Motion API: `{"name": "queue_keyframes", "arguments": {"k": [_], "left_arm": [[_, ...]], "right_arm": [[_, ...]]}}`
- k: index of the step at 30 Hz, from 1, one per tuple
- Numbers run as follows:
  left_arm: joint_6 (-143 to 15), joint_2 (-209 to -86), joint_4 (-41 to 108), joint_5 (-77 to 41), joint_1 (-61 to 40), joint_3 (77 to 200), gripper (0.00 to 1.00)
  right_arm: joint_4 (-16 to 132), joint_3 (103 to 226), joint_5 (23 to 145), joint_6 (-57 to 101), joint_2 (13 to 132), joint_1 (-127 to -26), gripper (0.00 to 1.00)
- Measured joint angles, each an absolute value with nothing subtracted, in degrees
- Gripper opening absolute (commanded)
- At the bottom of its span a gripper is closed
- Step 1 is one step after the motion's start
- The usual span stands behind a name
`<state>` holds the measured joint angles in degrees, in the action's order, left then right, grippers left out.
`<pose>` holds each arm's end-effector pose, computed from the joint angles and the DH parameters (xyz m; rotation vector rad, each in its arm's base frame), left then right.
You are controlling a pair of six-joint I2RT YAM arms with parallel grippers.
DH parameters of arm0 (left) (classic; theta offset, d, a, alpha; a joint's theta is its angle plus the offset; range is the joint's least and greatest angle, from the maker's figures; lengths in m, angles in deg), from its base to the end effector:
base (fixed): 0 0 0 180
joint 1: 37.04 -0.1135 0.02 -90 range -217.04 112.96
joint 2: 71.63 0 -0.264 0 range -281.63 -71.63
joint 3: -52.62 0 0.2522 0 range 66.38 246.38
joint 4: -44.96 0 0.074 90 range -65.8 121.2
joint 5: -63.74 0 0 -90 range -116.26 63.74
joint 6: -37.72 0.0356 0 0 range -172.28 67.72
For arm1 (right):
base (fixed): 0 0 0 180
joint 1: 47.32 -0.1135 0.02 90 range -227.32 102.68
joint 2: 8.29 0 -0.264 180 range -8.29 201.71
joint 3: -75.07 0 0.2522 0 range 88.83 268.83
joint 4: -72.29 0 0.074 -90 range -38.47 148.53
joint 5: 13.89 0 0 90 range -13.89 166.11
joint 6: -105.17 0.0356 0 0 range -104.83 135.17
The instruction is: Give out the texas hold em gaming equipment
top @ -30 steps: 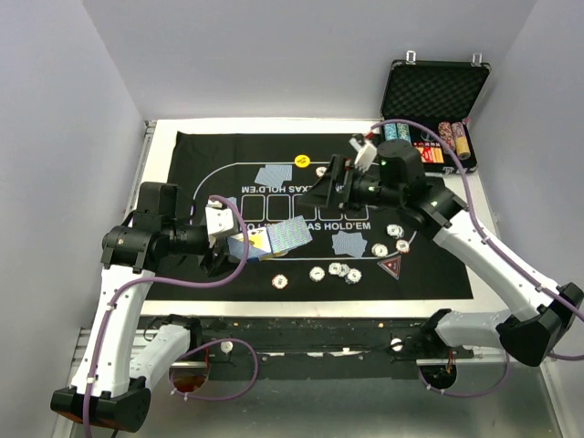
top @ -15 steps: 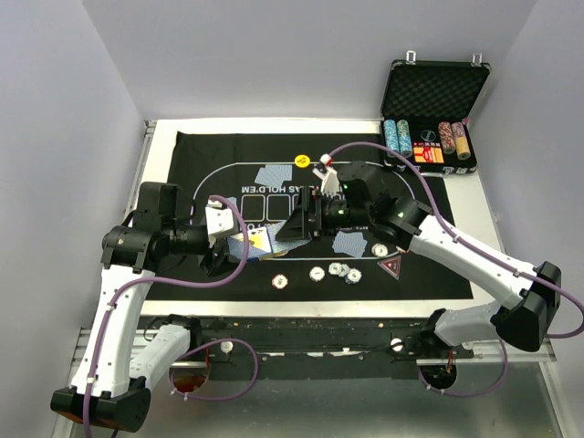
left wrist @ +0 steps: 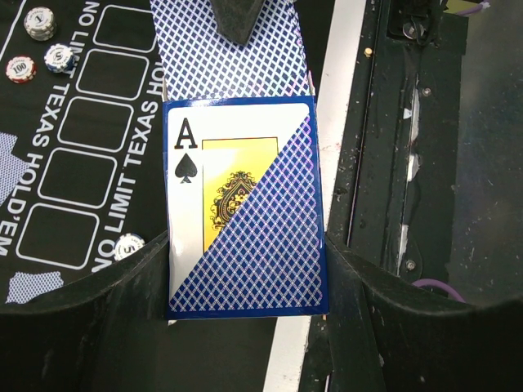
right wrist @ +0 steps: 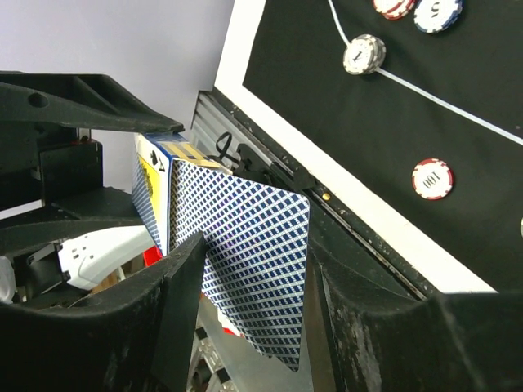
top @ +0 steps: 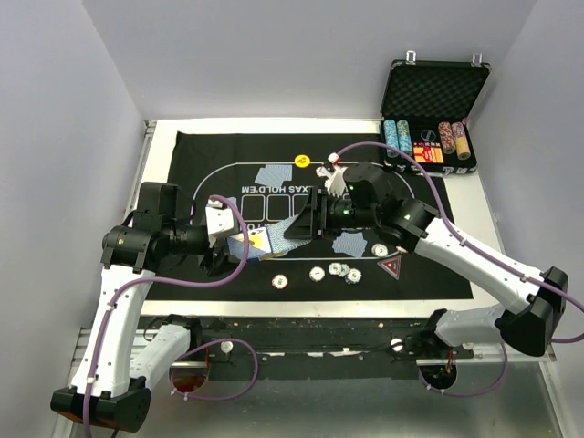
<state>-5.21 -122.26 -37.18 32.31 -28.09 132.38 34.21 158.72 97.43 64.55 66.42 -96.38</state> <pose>0.1222 -0.0500 0.3664 1.3213 1.6531 -0.8753 0.1823 0.2299 0.3552 -0.2547 2.3639 1.3417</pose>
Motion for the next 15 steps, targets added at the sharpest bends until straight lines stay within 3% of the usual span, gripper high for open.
{"name": "queue_keyframes", "arguments": {"k": [15], "left_arm": [[-5.3, -122.2, -37.2, 32.3, -28.1, 132.4, 0.20]], "right_arm": [[27.3, 161.7, 91.6, 61.8, 65.4, -96.4, 0.54]]}}
